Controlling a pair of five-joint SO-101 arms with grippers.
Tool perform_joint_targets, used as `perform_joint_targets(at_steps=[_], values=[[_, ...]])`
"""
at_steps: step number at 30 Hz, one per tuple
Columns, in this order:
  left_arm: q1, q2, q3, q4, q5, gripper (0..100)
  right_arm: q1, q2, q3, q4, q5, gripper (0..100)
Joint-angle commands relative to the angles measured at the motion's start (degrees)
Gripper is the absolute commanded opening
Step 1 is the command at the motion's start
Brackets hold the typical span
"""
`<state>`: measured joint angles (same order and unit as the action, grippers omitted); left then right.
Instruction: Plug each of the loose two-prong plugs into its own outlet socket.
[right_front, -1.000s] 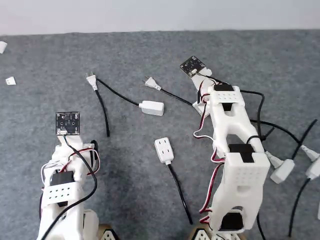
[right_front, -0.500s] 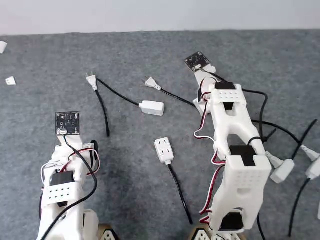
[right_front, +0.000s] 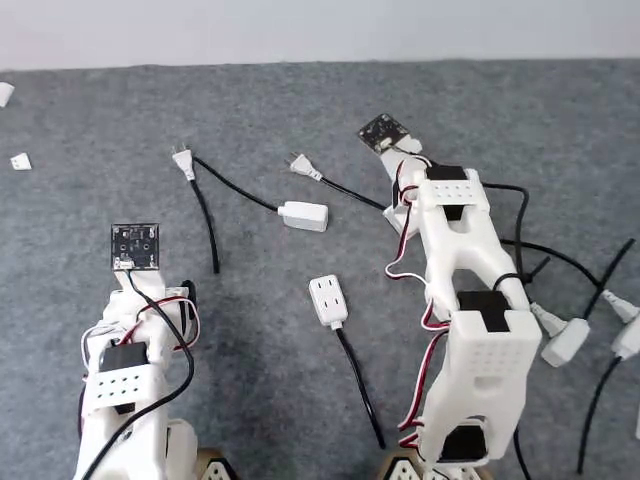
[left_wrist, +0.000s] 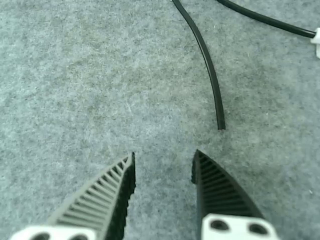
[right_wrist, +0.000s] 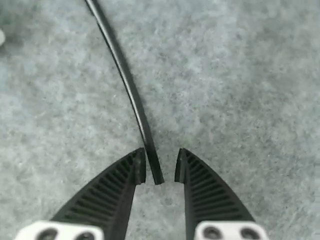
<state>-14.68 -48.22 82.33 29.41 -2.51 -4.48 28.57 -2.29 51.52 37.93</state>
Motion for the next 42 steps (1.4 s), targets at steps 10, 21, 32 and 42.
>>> perform_joint_targets(at_steps=[10, 21, 32, 42], values=[[-0.44, -0.70, -2.15, -1.41, -0.53, 18, 0.13, 0.48, -2.11, 0.31, 2.81, 4.7], [-0.44, -0.70, -1.98, -2.90, -0.53, 18, 0.04, -2.77, -2.37, 4.18, 2.11, 0.9], [-0.44, -0.70, -1.98, -2.90, -0.53, 18, 0.04, -27.12, -2.02, 24.22, -7.65, 0.9], [-2.37, -0.70, -1.98, -2.64, -0.35, 17, -0.75, -54.64, -2.29, 44.44, -7.47, 0.8]])
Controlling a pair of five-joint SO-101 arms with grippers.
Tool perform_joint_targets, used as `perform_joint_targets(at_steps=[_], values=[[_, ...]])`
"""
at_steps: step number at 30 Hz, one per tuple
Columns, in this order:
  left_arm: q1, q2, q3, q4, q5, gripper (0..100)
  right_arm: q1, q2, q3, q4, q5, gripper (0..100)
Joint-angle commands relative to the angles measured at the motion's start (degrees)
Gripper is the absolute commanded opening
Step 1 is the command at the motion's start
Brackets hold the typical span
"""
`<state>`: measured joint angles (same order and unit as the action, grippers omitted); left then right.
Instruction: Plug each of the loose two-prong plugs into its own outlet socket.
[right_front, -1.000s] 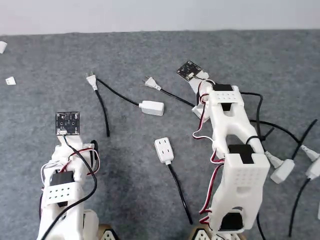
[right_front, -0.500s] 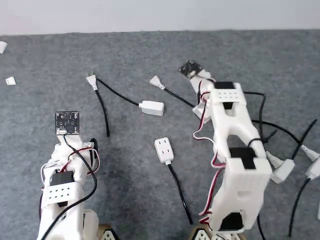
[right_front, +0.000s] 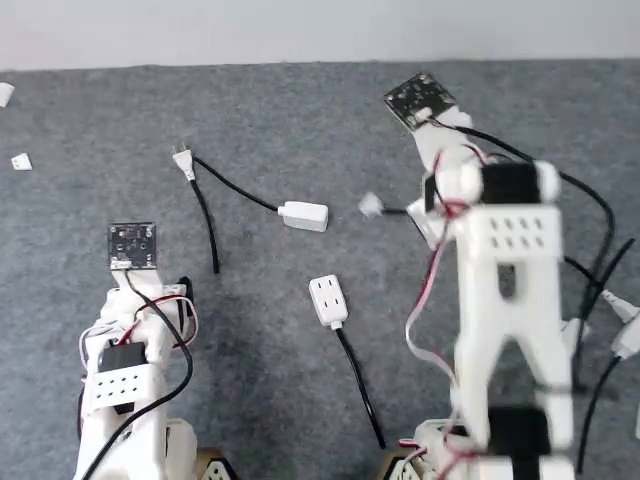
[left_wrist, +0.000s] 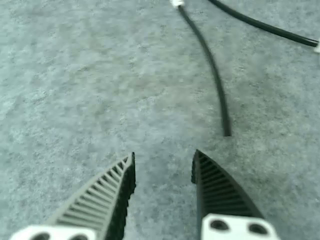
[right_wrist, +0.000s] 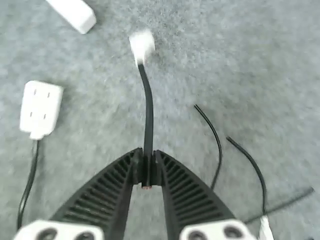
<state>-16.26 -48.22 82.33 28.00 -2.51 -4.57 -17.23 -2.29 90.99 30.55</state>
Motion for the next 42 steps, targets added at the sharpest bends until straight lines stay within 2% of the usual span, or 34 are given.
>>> perform_joint_targets(at_steps=[1, 4, 8, 17, 26, 28, 31, 33, 38, 42], values=[[-0.88, -0.70, -1.98, -1.23, -0.35, 17, -1.27, -10.86, -2.29, 6.99, 0.00, 0.8], [-0.97, -0.70, -1.98, -1.14, -0.35, 17, -2.51, -13.32, -1.58, 12.26, -0.62, 0.8], [-0.79, -1.14, -2.07, 0.97, -0.35, 17, -1.89, -12.26, 5.19, 9.63, -2.20, 0.8], [-0.97, -1.14, -2.15, 1.05, -0.35, 17, -3.56, -1.71, 24.35, -19.38, -4.04, 0.9], [-0.97, -1.14, -2.15, 0.88, -0.44, 17, -3.91, 8.22, 25.76, -37.76, -6.77, 2.0], [-0.97, -1.14, -2.15, 0.88, -0.44, 18, -3.74, 9.63, 25.76, -38.99, -6.68, 8.3], [-0.97, -1.14, -2.24, 0.88, -0.44, 18, -3.65, 11.03, 25.76, -40.48, -6.86, 25.8], [-0.97, -1.14, -2.24, 0.88, -0.44, 18, -3.56, 11.03, 25.76, -41.36, -6.95, 34.0], [-0.79, -1.14, -2.24, 0.79, -0.44, 18, -3.65, 11.03, 24.18, -40.57, -6.86, 34.0], [-0.79, -0.79, -2.24, -0.53, -0.44, 18, -3.91, 9.98, 21.80, -34.68, -7.03, 31.7]])
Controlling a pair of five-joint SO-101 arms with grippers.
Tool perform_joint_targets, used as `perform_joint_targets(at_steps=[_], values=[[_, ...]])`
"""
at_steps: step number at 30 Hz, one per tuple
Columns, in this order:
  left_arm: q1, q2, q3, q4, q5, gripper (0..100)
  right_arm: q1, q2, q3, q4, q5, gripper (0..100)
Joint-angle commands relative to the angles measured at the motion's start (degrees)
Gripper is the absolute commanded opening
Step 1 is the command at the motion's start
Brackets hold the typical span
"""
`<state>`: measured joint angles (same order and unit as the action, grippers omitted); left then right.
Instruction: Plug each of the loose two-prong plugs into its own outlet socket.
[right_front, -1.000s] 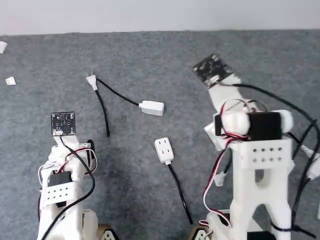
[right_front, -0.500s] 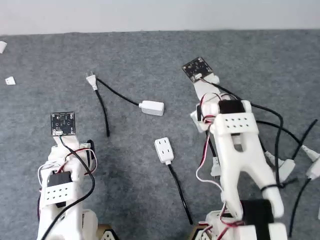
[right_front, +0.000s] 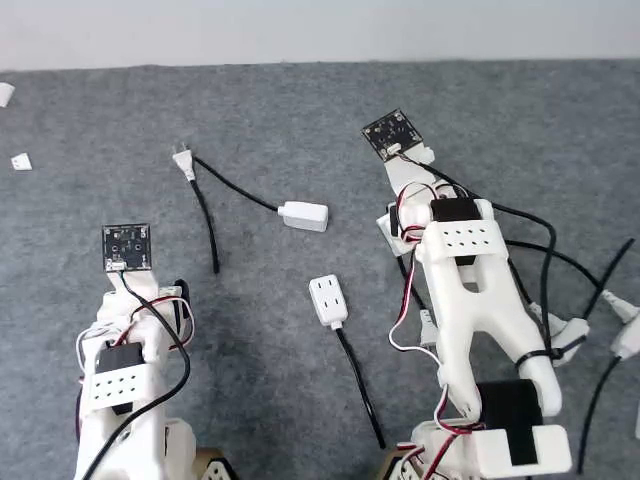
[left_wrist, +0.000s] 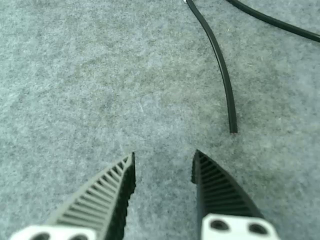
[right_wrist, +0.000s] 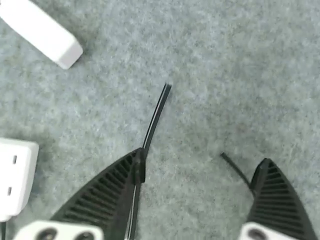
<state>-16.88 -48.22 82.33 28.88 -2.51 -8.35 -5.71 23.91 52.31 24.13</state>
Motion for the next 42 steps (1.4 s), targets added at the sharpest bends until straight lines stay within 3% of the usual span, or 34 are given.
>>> perform_joint_targets(at_steps=[1, 6, 10, 16, 25, 31, 36, 42], values=[[-0.18, -0.79, -2.15, -1.49, -0.44, 18, -0.31, -2.07, -4.75, 5.85, -0.62, 29.6], [-0.26, -0.88, -2.15, -1.41, -0.44, 18, -2.24, -6.02, -3.43, 17.89, -0.26, 13.3], [-0.26, -1.05, -2.07, -1.41, -0.44, 18, -1.98, -10.77, 1.67, 21.93, -0.26, 14.7], [-0.35, -1.05, -1.98, -1.32, -0.44, 18, -1.98, -17.80, 14.95, 16.40, -0.26, 23.7], [-0.35, -1.05, -1.98, -1.32, -0.44, 18, -0.04, -18.51, 27.34, 2.86, -0.53, 10.4], [-0.35, -1.05, -1.98, -1.32, -0.44, 18, 5.76, -18.51, 27.78, 2.51, -0.18, 6.3], [-0.35, -1.05, -1.98, -1.32, -0.44, 18, 6.29, -18.51, 28.40, 2.51, 0.70, 6.5], [-0.35, -1.05, -1.98, -1.32, -0.44, 18, 5.41, -18.42, 30.07, 1.80, 0.70, 15.8]])
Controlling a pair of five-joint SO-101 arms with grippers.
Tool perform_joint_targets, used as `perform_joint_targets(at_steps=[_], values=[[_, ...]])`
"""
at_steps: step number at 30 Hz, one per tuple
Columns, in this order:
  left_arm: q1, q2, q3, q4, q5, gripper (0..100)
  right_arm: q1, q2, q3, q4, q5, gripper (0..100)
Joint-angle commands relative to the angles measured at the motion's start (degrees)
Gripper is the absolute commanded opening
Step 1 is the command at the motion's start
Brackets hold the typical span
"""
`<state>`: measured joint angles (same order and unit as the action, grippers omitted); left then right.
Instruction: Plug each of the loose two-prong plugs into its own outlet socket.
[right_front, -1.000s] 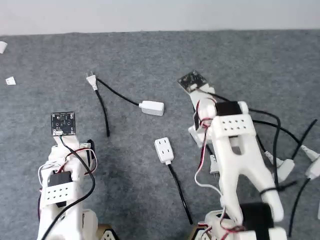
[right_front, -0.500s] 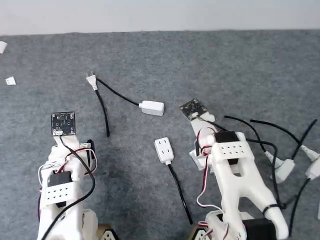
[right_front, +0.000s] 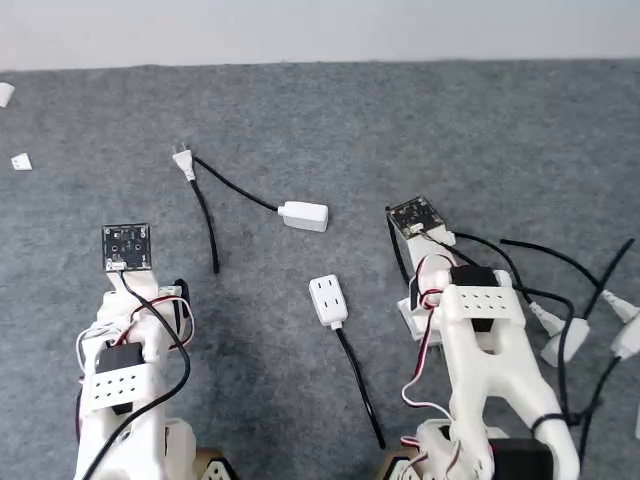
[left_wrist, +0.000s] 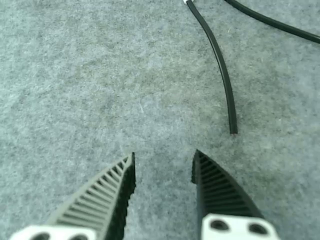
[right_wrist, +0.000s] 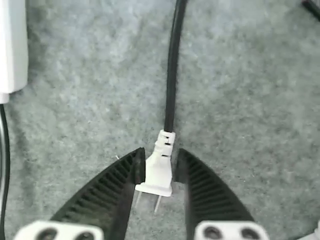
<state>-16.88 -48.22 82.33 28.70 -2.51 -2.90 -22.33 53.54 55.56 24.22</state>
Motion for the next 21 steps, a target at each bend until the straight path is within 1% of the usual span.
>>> perform_joint_targets(at_steps=[1, 4, 7, 14, 21], values=[[-0.35, -1.05, -1.98, -1.14, -0.44, 18, 0.04, -1.80, 0.97, -2.42, 0.62, 15.0], [-0.35, -1.05, -1.98, -1.14, -0.44, 18, 0.31, -1.71, 2.99, -6.11, 0.62, 12.5], [-0.35, -1.05, -1.98, -1.14, -0.44, 18, 0.31, 0.57, 2.99, -7.34, 0.62, 12.8], [-0.35, -1.05, -1.98, -1.14, -0.44, 18, 0.40, 10.07, -4.48, -4.00, 0.44, 12.2], [-0.35, -1.05, -1.98, -1.14, -0.44, 18, 1.36, 11.30, -6.59, -5.93, 0.44, 12.2]])
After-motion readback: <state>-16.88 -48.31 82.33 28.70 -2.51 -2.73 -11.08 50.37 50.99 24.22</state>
